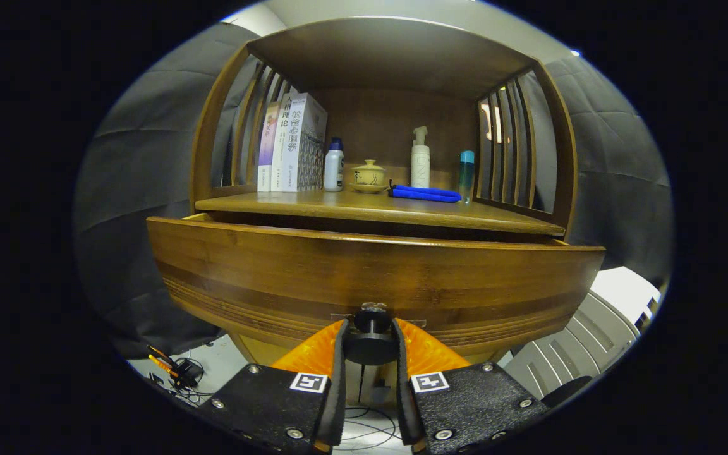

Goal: Pull open the drawer, take out the items inside it, and place them on the countertop above the cabinet.

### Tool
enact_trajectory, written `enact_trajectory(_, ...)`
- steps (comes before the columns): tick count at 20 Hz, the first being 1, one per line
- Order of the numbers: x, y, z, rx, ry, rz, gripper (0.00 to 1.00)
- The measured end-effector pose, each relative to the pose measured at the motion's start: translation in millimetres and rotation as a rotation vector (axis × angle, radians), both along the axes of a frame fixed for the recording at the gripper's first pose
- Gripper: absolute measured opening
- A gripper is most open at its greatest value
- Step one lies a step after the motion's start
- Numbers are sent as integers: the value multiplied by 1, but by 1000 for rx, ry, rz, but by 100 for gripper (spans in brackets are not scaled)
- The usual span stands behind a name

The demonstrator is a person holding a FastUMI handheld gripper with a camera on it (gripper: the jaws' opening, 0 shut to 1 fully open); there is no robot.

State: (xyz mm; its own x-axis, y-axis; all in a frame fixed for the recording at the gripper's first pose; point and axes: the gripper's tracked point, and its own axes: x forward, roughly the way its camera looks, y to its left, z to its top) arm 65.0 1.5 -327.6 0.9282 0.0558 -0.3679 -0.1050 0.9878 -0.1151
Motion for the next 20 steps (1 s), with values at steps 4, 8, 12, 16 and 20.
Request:
enact_trajectory(4, -20, -2, 5, 38, -4, -21, 34)
enact_trajectory(8, -40, -3, 9, 12, -7, -22, 34)
enact_trajectory(12, -62, -3, 8, 18, -24, -8, 34)
enact_trajectory(16, -84, -3, 8, 4, -33, 1, 34)
enact_trajectory(20, -96, -1, 6, 7, -35, 8, 34)
